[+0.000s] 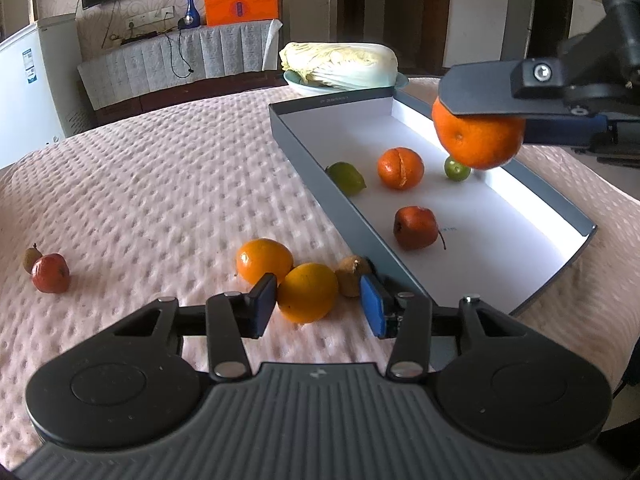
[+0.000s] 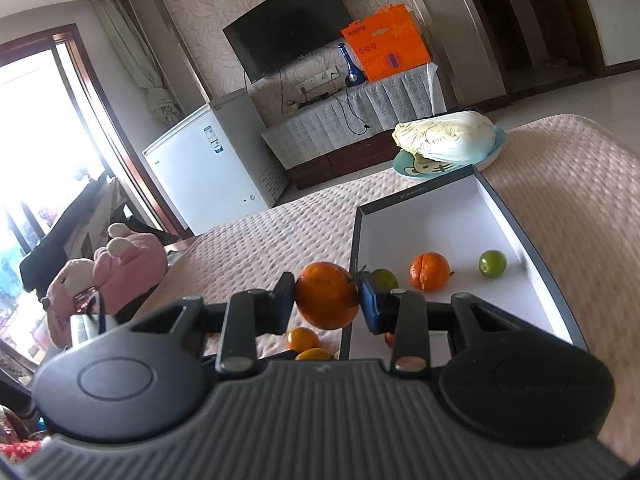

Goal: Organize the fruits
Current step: 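Carry the orange toward the box with the right tool while the left tool grasps a yellow orange, then hold the orange over the box edge with the right tool while the left tool lifts the yellow orange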

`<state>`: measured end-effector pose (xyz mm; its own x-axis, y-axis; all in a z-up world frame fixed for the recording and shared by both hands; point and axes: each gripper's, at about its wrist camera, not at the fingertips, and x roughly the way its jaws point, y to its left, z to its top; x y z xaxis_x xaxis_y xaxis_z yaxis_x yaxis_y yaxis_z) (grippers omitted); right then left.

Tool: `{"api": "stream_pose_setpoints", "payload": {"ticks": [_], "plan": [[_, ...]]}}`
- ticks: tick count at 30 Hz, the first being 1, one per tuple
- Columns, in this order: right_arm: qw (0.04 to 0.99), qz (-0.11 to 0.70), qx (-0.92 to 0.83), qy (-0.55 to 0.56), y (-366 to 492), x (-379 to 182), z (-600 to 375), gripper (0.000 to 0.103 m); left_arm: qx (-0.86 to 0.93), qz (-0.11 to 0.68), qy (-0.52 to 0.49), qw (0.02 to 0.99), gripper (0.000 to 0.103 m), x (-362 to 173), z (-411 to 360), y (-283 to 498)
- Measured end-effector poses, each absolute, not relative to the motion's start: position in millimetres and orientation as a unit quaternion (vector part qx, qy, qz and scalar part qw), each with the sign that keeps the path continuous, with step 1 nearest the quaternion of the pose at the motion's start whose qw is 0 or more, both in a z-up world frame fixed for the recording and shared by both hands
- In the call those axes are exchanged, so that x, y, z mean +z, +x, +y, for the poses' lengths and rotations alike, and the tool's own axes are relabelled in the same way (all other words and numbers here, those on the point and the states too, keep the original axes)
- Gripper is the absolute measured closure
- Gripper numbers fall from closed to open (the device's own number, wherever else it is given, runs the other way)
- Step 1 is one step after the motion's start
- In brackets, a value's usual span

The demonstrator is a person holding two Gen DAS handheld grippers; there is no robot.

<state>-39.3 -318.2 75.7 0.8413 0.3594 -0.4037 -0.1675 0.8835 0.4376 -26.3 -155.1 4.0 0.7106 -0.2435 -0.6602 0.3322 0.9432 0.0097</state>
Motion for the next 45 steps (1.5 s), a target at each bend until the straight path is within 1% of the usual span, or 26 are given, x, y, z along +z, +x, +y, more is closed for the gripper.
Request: {"api": "stream_pose_setpoints", "payload": {"ticks": [2,3,5,6,7,22,32,45], "plan": [[0.939,0.245,0.140,0.197,-39,75,-317,0.065,-0.156,0.348,0.059,0.922,0.051,4,-154,-25],[0.939,0.246,0.140,0.196,-38,75,-316,0.065,-0.155,0.349,0.058,0.922,0.054,4,-153,-25],[0.938,0.249,0.140,0.195,-38,74,-315,0.065,-0.151,0.351,0.060,0.922,0.059,4,-151,-26],[0.938,0.250,0.140,0.193,-37,73,-314,0.065,-0.148,0.353,0.060,0.922,0.065,4,-150,-25],[0.938,0.251,0.140,0.192,-37,73,-314,0.065,-0.148,0.356,0.058,0.921,0.066,3,-148,-24],[0.941,0.258,0.141,0.168,-32,69,-304,0.065,-0.144,0.360,0.056,0.920,0.066,4,-136,-30],[0.939,0.259,0.154,0.165,-25,68,-290,0.065,-0.099,0.359,0.041,0.927,0.066,12,-103,-27],[0.933,0.279,0.168,0.154,-12,59,-263,0.065,-0.064,0.357,0.018,0.932,0.067,20,-53,-28]]}}
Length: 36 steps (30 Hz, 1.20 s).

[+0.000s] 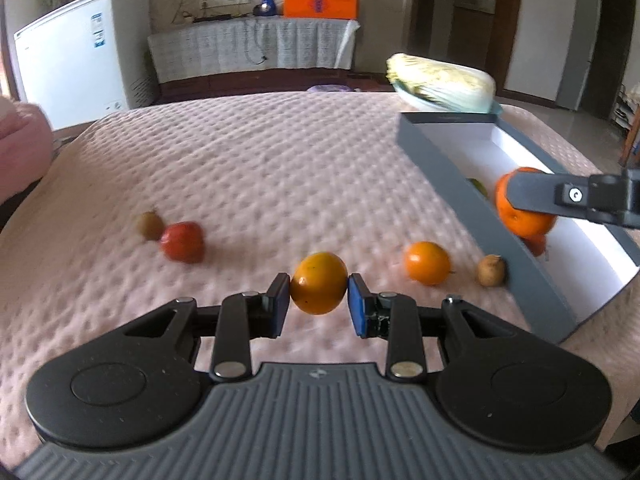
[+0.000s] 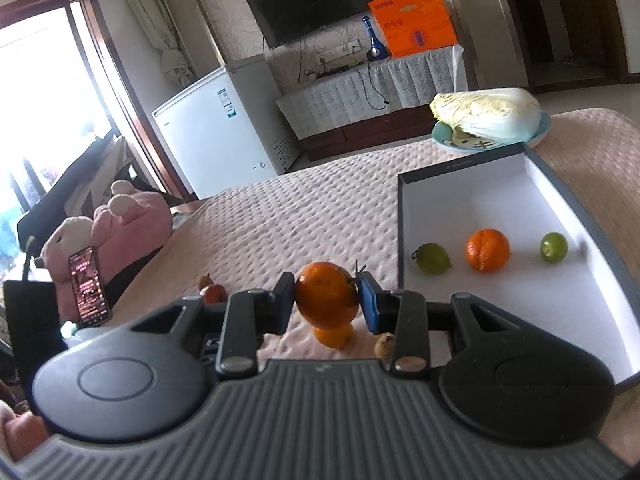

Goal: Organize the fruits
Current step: 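Hold the orange over the box edge with the right tool while the left tool lifts the yellow orange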

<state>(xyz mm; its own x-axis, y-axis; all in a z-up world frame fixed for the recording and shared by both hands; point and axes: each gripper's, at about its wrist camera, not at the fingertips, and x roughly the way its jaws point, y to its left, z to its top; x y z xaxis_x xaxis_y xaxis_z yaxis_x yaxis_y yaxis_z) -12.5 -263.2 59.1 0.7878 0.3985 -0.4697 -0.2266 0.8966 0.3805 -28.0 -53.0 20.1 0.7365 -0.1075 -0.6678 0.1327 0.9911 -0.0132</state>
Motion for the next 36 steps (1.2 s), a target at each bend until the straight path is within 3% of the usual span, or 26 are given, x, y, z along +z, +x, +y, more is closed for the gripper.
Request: {"api": "stream_pose_setpoints", "payload": {"ticks": [17,36], "plan": [[0.930,0.287,0.178,0.145,-12,58,-256,0.065,-0.039,0.392,0.024,0.919,0.066,4,-39,-18],[0.930,0.285,0.188,0.136,-10,60,-246,0.065,-0.031,0.370,-0.009,0.928,0.067,16,-27,-16]]}}
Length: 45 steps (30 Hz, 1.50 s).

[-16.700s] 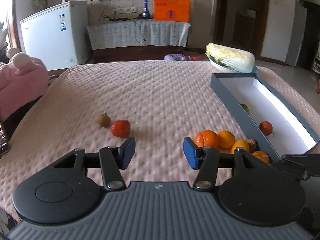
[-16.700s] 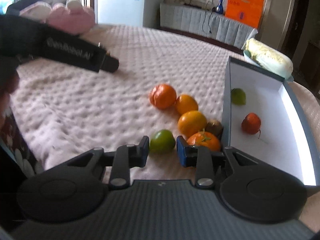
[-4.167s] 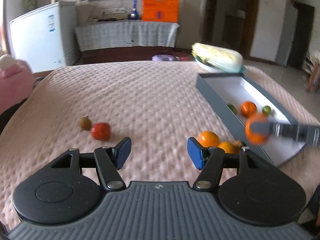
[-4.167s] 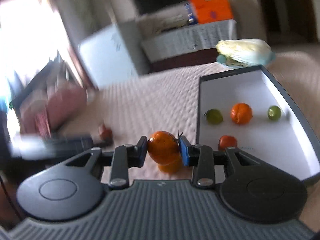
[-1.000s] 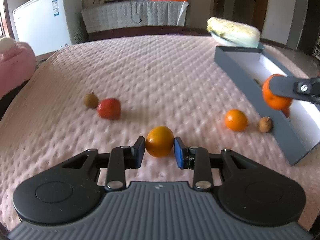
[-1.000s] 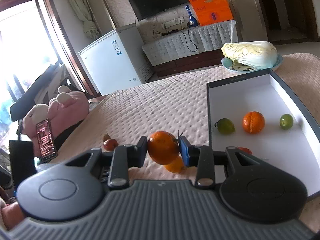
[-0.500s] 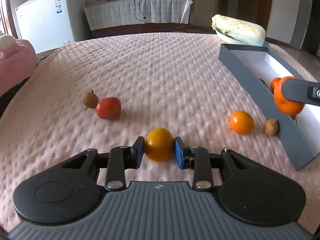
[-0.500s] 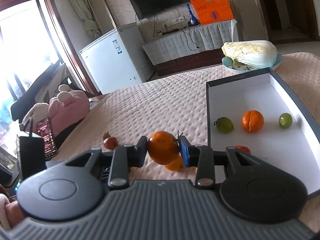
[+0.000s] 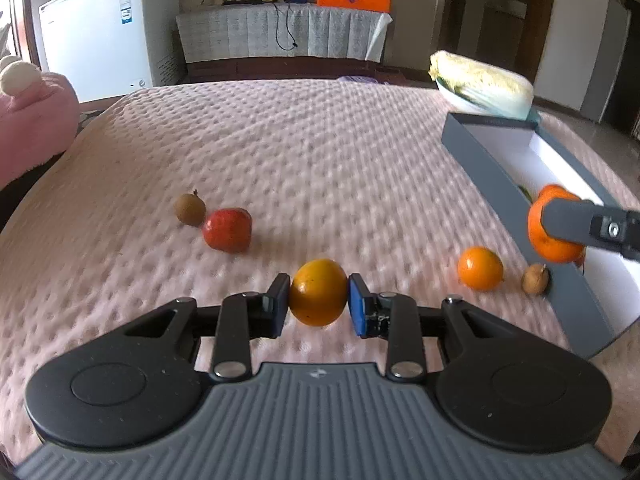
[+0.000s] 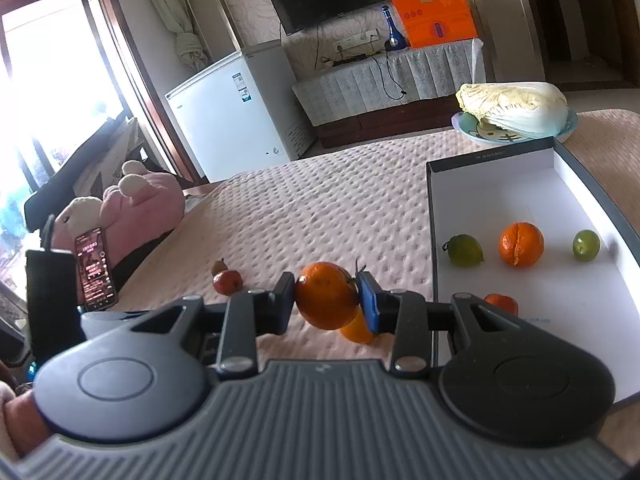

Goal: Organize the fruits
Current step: 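Hold the orange over the box edge with the right tool while the left tool lifts the yellow orange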

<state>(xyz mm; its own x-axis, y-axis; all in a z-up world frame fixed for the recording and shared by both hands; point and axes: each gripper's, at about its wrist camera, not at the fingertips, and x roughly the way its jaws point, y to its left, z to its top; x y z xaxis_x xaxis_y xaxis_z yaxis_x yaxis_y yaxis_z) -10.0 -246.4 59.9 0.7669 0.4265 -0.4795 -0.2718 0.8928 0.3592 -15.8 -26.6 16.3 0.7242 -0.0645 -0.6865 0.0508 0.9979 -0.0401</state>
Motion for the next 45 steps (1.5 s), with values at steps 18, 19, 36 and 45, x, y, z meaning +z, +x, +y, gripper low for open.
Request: {"api": "stream_pose_setpoints", "payload": {"ticks": [18,19,36,45], "plan": [[0.929,0.287,0.192,0.131,-7,59,-241,0.065,-0.031,0.355,-0.015,0.934,0.067,27,-25,-19],[0.930,0.286,0.193,0.130,-8,60,-241,0.065,-0.031,0.354,-0.015,0.935,0.067,26,-25,-19],[0.933,0.275,0.192,0.132,-11,66,-246,0.065,-0.024,0.349,-0.017,0.936,0.067,30,-27,-22],[0.934,0.273,0.189,0.133,-13,67,-245,0.065,-0.010,0.343,-0.010,0.939,0.067,34,-24,-28]]}}
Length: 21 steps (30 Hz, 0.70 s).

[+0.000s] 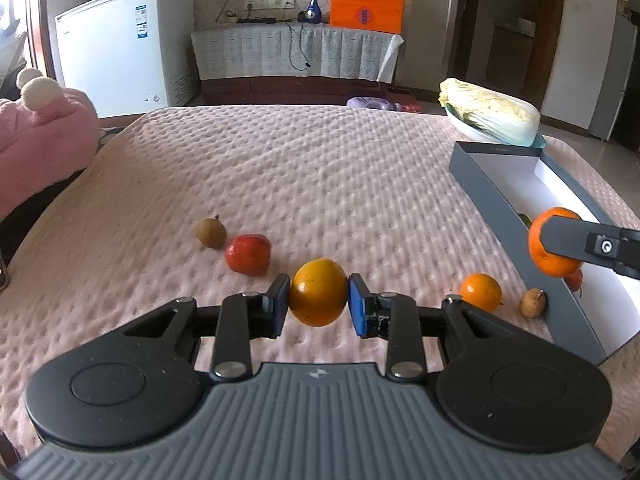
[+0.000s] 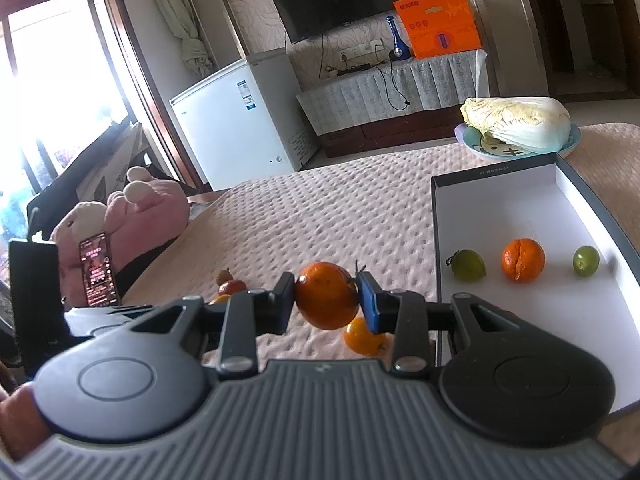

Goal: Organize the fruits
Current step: 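Hold the orange over the box edge with the right tool while the left tool lifts the yellow orange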

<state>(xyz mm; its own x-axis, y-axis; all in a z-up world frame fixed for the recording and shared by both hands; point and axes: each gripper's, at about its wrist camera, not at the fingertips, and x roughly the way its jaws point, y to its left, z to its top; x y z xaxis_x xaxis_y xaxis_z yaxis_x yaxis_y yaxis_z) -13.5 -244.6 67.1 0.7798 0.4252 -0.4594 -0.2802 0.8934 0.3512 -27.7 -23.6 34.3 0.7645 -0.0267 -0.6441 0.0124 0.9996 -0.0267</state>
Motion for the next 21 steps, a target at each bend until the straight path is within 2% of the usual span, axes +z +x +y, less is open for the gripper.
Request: {"api": "stream_pose_setpoints", "payload": {"ticks": [21], "plan": [[0.941,0.247,0.185,0.141,-36,86,-271,0.065,0.004,0.318,-0.009,0.948,0.067,56,-19,-50]]}}
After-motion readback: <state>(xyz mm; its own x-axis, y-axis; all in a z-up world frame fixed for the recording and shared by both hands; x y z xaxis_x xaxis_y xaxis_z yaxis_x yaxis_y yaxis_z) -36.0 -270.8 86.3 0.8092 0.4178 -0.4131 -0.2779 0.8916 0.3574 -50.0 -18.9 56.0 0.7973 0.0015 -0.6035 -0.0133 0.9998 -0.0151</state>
